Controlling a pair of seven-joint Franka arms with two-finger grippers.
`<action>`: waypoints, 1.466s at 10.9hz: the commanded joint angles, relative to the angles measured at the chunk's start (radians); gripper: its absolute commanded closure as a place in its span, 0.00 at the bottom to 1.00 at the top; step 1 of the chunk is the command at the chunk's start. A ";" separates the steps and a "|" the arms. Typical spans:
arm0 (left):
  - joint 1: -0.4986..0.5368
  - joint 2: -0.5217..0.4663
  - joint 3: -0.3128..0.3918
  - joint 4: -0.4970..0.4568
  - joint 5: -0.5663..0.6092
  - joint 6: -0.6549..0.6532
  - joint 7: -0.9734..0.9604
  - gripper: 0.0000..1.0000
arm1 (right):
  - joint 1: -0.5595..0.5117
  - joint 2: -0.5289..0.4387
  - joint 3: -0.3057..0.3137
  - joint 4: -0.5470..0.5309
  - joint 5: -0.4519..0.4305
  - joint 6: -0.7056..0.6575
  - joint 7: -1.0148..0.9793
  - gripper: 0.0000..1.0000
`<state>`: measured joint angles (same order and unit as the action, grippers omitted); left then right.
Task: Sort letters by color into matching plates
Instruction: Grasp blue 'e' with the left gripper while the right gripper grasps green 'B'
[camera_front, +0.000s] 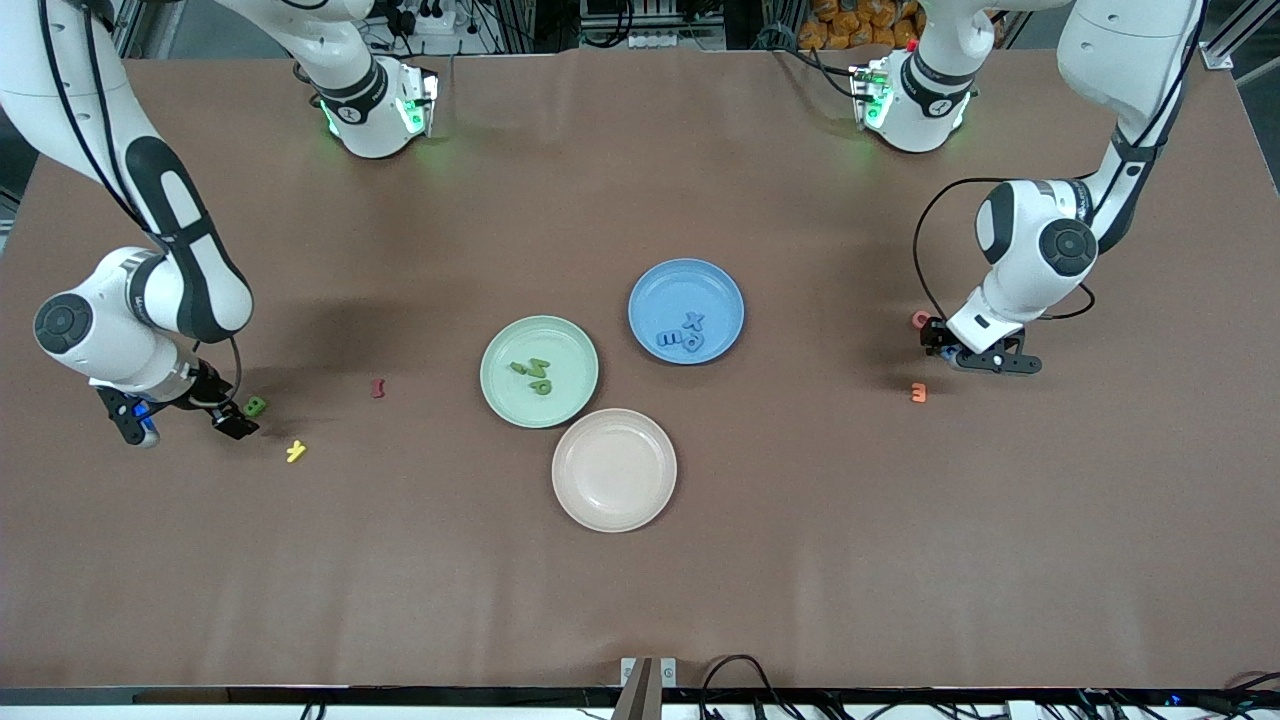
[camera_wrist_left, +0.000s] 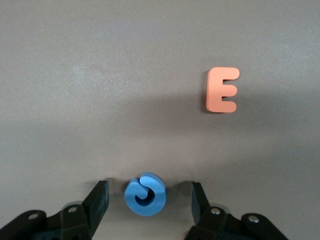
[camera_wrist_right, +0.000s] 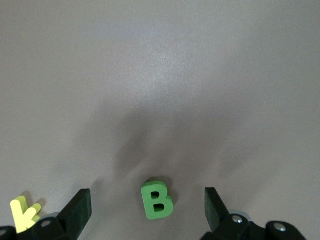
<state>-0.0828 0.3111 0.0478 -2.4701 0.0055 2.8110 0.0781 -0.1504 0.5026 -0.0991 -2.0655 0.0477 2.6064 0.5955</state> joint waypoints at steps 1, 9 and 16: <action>-0.003 0.002 -0.002 -0.007 -0.027 0.021 0.014 0.31 | -0.023 0.010 0.024 -0.018 -0.012 0.036 -0.008 0.00; -0.008 0.002 -0.002 0.000 -0.025 0.019 0.029 1.00 | -0.041 0.025 0.045 -0.019 -0.012 0.054 -0.055 0.25; -0.009 -0.017 -0.037 0.031 -0.027 0.010 0.026 1.00 | -0.047 0.027 0.045 -0.019 -0.012 0.054 -0.062 0.46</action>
<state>-0.0876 0.3084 0.0266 -2.4561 0.0048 2.8234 0.0827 -0.1725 0.5310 -0.0747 -2.0765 0.0472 2.6476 0.5422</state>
